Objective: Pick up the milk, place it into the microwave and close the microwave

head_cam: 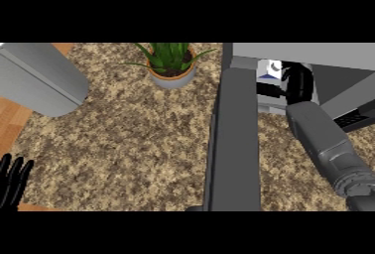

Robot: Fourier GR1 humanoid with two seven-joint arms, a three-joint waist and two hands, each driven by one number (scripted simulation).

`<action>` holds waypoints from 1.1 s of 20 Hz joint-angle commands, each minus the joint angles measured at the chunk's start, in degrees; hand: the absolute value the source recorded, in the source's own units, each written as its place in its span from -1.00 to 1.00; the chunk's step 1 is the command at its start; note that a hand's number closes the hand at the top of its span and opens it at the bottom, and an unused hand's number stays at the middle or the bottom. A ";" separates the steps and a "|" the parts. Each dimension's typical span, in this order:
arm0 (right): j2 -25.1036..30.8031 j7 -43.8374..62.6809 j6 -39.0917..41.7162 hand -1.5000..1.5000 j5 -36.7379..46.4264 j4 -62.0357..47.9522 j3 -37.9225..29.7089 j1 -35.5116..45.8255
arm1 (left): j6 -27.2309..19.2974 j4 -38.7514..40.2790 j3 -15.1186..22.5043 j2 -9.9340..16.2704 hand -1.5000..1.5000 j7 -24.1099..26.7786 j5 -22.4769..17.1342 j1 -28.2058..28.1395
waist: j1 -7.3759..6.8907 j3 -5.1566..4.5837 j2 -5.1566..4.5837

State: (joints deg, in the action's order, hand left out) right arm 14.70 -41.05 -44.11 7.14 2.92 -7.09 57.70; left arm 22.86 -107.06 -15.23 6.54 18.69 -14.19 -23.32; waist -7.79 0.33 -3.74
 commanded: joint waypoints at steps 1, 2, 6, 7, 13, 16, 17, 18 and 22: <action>0.22 -0.31 -0.41 -1.00 2.03 -1.47 1.87 -1.05 | -0.41 0.84 0.39 -0.40 -1.00 0.12 0.83 0.53 | -0.49 0.03 -0.20; -0.31 0.53 -2.39 -1.00 1.54 -0.85 1.35 0.39 | 0.27 0.81 -0.24 0.80 -1.00 -0.28 0.24 0.91 | -1.49 0.07 -0.57; -0.18 -0.32 -2.56 -1.00 1.52 0.44 1.19 0.38 | 0.21 0.92 0.34 0.25 -1.00 0.41 0.79 1.30 | -1.06 0.11 -0.22; -2.19 0.20 -4.95 -1.00 1.42 0.75 1.04 1.29 | -0.12 2.44 -0.15 0.12 -1.00 0.67 0.74 1.68 | -1.37 0.03 -0.24; -2.39 0.98 -3.64 -1.00 2.58 0.71 1.92 2.58 | -0.06 4.10 -0.55 1.33 -1.00 0.67 1.25 4.31 | -0.81 -0.01 -0.24; -2.52 0.66 -3.00 -1.00 2.82 0.23 2.05 1.35 | 0.55 4.85 -1.47 2.05 -1.00 1.15 1.03 3.70 | -1.00 -0.01 -0.09; -3.34 -0.53 -3.19 -1.00 3.26 0.49 2.48 0.60 | 1.16 4.06 -0.55 1.42 -1.00 0.83 0.50 2.89 | -0.93 0.02 0.12; -4.70 1.60 -3.16 -1.00 3.74 -0.26 2.94 2.65 | -0.71 5.75 -0.06 0.76 -1.00 0.30 1.68 5.85 | 0.07 -0.08 0.22; -5.17 -0.61 -3.44 -1.00 3.05 0.79 2.12 0.03 | -0.33 5.63 -0.44 1.09 -1.00 0.78 1.82 5.17 | 0.32 0.02 0.30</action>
State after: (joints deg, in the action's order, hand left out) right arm 10.86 -40.17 -46.54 10.33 3.39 -4.73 58.82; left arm 22.80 -102.01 -15.66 7.57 19.58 -12.70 -18.85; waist -8.00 0.31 -3.58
